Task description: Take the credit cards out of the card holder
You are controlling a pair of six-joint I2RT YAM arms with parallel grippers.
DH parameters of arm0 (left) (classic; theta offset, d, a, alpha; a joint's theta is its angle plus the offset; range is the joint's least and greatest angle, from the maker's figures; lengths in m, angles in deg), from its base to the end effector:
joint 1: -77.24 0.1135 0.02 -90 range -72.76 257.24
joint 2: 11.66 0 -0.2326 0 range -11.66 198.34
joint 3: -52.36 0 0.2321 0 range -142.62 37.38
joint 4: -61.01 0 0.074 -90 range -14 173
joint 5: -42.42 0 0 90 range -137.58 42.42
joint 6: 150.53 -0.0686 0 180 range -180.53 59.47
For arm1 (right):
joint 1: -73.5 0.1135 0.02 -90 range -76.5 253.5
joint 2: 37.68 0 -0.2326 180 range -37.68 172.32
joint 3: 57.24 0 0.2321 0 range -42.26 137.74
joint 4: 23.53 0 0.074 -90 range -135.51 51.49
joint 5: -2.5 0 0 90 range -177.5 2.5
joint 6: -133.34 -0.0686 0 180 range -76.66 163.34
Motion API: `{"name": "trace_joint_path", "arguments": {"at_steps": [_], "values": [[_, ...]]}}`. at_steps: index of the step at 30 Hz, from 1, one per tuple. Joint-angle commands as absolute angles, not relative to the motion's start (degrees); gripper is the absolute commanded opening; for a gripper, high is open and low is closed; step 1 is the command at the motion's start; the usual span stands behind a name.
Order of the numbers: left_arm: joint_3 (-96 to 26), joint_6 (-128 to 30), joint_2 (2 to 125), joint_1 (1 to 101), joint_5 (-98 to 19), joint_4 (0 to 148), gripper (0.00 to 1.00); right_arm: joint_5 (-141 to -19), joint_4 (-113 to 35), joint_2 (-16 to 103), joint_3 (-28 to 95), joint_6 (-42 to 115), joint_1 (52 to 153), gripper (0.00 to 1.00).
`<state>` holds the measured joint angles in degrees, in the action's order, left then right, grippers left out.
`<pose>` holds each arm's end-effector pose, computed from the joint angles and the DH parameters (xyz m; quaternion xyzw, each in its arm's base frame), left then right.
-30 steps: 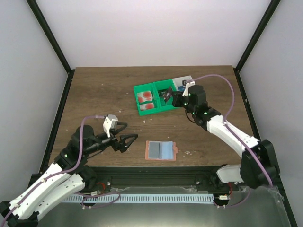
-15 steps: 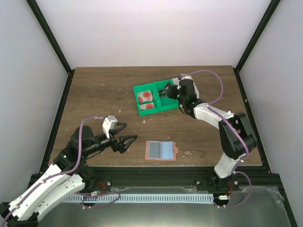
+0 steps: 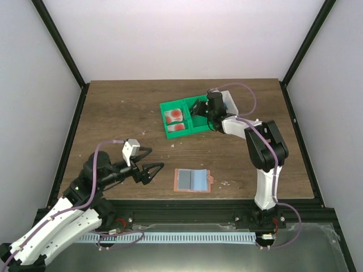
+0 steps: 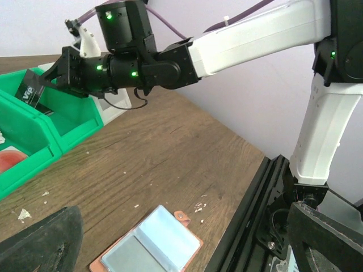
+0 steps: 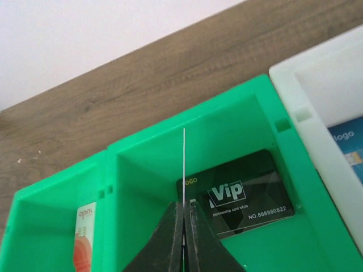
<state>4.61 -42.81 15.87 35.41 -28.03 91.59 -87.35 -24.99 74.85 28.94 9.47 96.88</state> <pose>0.1098 -0.1291 0.2763 0.2644 0.7175 -0.4266 0.4830 0.4068 0.1761 0.1588 0.0776 0.8528 0.2484 0.4528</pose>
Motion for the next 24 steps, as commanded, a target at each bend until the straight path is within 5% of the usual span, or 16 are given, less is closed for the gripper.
{"name": "trace_joint_path", "arguments": {"at_steps": [1,24], "values": [[5.1,-43.7,16.0,35.4,-27.4,91.1,1.0,-86.7,-25.5,77.5,32.7,7.7,96.4,0.01],[5.3,-43.4,16.4,35.3,-27.8,91.1,1.0,-87.6,-34.4,80.8,40.6,8.1,96.5,0.2]]}}
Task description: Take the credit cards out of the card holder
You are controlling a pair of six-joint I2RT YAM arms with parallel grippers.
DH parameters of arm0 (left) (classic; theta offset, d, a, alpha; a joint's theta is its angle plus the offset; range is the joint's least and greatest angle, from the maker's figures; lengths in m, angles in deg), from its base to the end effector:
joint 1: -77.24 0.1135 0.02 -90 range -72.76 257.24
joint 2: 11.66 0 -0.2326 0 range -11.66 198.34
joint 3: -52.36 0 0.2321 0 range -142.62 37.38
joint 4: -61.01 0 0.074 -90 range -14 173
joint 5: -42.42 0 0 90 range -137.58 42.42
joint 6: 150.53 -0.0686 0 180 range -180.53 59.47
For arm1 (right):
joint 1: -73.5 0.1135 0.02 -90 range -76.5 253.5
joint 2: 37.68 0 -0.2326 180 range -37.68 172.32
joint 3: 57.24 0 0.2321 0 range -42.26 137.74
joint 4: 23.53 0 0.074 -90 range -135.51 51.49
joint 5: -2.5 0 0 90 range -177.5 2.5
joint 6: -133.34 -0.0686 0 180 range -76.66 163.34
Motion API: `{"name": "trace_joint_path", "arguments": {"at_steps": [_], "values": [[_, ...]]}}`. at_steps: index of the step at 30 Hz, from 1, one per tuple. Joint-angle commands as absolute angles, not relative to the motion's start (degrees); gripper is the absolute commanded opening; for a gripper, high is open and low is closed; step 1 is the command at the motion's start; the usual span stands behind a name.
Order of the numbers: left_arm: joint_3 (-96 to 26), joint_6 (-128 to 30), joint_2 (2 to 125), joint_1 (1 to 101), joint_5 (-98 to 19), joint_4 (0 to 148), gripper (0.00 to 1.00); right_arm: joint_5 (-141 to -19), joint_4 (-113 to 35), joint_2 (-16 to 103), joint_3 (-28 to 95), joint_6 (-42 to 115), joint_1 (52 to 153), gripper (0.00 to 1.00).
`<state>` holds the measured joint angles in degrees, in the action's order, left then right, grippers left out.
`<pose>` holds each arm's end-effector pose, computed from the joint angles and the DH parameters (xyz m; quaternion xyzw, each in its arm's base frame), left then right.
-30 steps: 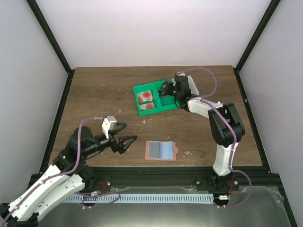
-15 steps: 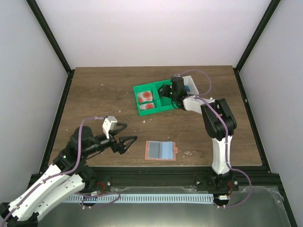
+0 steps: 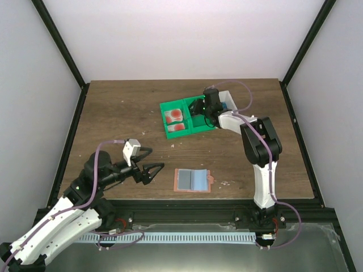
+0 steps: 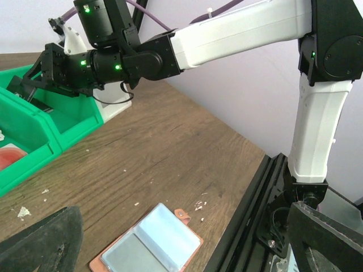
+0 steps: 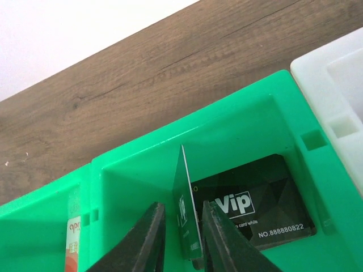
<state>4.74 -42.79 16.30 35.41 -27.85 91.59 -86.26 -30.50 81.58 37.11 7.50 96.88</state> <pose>0.1106 -0.1301 0.2744 0.2652 0.7203 -0.4262 0.4787 0.4265 0.1860 0.1434 0.0896 0.8695 0.2482 0.4176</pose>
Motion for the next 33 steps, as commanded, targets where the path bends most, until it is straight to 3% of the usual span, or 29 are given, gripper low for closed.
{"name": "trace_joint_path", "arguments": {"at_steps": [1,8,17,25,33], "values": [[5.3,-43.4,16.5,35.4,-27.9,91.1,1.0,-87.9,-35.2,80.2,41.0,8.3,96.4,0.23],[5.5,-42.8,17.1,35.3,-28.4,90.9,1.0,-90.9,-42.1,77.5,45.1,11.7,96.4,0.42],[3.5,-37.6,23.1,35.3,-38.4,94.9,1.0,-84.3,-51.4,68.2,44.4,15.6,96.4,0.44],[9.9,-26.3,24.9,35.3,-29.5,86.3,0.86,-71.2,-54.4,51.2,24.6,10.6,97.4,0.39],[19.6,-16.2,25.7,35.5,-25.2,75.0,0.75,-69.9,-54.1,35.9,7.1,6.1,103.4,0.38]]}}
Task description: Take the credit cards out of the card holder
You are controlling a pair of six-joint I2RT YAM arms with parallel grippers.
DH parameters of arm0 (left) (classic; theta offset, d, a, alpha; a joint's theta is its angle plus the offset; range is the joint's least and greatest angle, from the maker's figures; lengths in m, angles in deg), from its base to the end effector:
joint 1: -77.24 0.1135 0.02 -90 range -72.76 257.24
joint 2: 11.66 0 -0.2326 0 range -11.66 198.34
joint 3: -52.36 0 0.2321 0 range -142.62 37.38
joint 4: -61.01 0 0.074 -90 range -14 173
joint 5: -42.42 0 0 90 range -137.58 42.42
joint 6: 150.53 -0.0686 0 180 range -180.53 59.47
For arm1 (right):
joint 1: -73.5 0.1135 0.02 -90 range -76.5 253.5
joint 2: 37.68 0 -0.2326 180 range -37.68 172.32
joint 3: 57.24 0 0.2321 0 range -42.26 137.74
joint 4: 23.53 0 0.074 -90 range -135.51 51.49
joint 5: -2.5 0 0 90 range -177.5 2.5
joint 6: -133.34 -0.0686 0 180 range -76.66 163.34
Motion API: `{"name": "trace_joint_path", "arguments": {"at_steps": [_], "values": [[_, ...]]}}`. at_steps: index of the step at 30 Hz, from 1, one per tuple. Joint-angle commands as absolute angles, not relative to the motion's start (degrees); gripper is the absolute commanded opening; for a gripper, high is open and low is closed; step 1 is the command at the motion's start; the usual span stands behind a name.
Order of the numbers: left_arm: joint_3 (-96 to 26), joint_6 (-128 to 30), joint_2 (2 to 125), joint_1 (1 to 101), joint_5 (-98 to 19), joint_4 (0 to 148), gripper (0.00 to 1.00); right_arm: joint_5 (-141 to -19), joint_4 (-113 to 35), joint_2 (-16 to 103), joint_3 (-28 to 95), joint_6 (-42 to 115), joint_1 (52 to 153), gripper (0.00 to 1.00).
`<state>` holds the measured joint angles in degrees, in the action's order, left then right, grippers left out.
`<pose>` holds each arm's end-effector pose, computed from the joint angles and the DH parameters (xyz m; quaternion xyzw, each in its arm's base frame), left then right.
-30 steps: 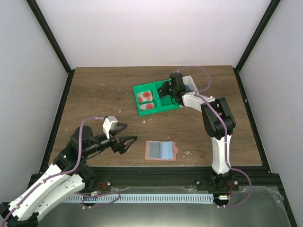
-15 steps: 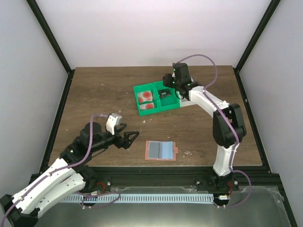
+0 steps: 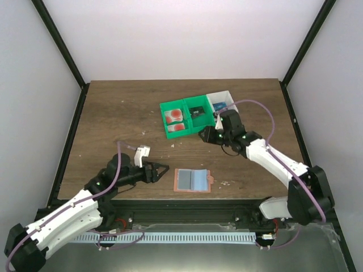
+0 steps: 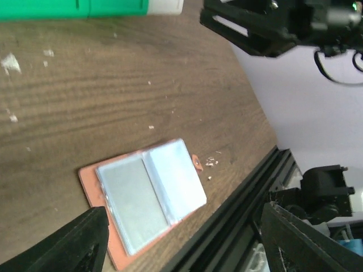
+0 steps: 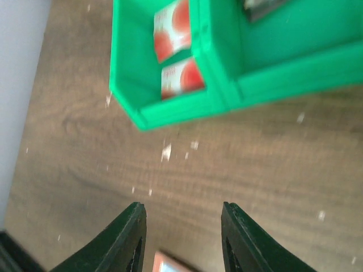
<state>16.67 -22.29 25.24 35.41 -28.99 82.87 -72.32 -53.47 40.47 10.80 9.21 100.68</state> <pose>0.1299 -0.1456 0.1938 0.1148 0.8201 -0.4532 0.3300 0.2658 0.1567 0.2102 -0.0012 0.9003 0.3164 0.2990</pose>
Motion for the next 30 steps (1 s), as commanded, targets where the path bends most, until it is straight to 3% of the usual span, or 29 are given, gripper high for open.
{"name": "trace_joint_path", "arguments": {"at_steps": [1,11,17,30], "values": [[20.5,-15.3,26.1,35.5,-24.8,73.6,0.74,-69.7,-54.3,34.7,5.8,5.1,104.3,0.38],[27.6,-8.5,35.0,35.5,-20.4,57.1,0.66,-71.6,-49.3,31.4,-5.0,-3.1,114.0,0.35],[29.4,-5.7,44.9,35.3,-15.4,46.4,0.47,-73.0,-48.6,36.9,-4.8,-4.6,120.5,0.34],[30.2,-6.2,51.7,34.7,-16.0,42.4,0.47,-78.2,-50.6,43.1,-4.3,-7.2,125.6,0.3]]}}
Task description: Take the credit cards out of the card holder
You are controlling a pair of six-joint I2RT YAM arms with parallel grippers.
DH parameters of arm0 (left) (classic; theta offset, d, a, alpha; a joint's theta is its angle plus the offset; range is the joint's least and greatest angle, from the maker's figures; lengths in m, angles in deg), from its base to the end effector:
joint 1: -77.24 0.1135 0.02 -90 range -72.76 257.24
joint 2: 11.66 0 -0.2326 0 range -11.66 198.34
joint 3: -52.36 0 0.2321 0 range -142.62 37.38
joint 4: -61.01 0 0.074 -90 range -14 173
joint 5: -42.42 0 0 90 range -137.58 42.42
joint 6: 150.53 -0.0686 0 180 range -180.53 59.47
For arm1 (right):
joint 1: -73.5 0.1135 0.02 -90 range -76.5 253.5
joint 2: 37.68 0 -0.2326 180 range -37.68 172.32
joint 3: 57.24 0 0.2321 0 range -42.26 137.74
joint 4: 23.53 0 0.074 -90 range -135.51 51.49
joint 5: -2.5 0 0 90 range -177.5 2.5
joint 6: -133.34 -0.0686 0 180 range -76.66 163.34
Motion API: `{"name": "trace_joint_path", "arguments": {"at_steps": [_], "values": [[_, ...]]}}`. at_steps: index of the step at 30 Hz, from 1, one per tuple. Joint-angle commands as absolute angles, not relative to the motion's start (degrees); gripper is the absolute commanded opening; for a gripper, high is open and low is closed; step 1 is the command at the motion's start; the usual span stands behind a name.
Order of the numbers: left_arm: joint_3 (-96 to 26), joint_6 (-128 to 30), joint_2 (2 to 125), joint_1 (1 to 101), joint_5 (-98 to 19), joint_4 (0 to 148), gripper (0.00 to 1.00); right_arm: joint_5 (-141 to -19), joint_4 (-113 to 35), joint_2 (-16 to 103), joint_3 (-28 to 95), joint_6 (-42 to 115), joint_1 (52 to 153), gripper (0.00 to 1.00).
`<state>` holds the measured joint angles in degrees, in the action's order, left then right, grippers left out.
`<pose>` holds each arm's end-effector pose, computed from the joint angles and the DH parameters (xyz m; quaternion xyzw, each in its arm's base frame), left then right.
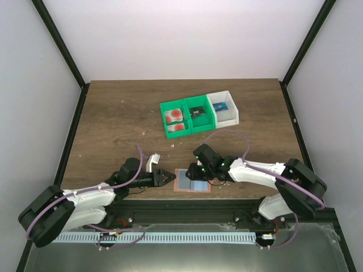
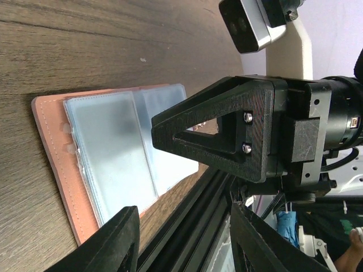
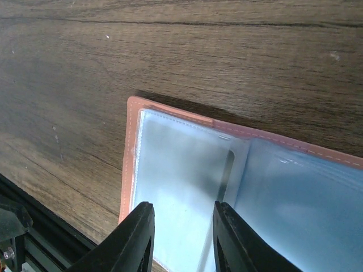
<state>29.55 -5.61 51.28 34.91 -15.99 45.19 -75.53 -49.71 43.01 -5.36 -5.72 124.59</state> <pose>0.1328 -0.1696 0.1165 0.0581 0.8197 -0.5428 0.1734 0.1564 0.2165 0.1156 -0.0482 0.9478 0.2932 0.1157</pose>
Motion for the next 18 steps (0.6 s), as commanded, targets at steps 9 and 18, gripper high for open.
{"name": "trace_joint_path", "arguments": {"at_steps": [9,18], "values": [[31.2,-4.8,51.6,34.5,-17.8,40.6,0.47,-78.7,-49.4,44.4,-6.3,-7.4,125.7,0.24],[31.0,-4.7,53.8,32.5,-18.9,38.8,0.47,-77.8,-45.5,46.6,-10.1,-7.7,125.8,0.14]]}}
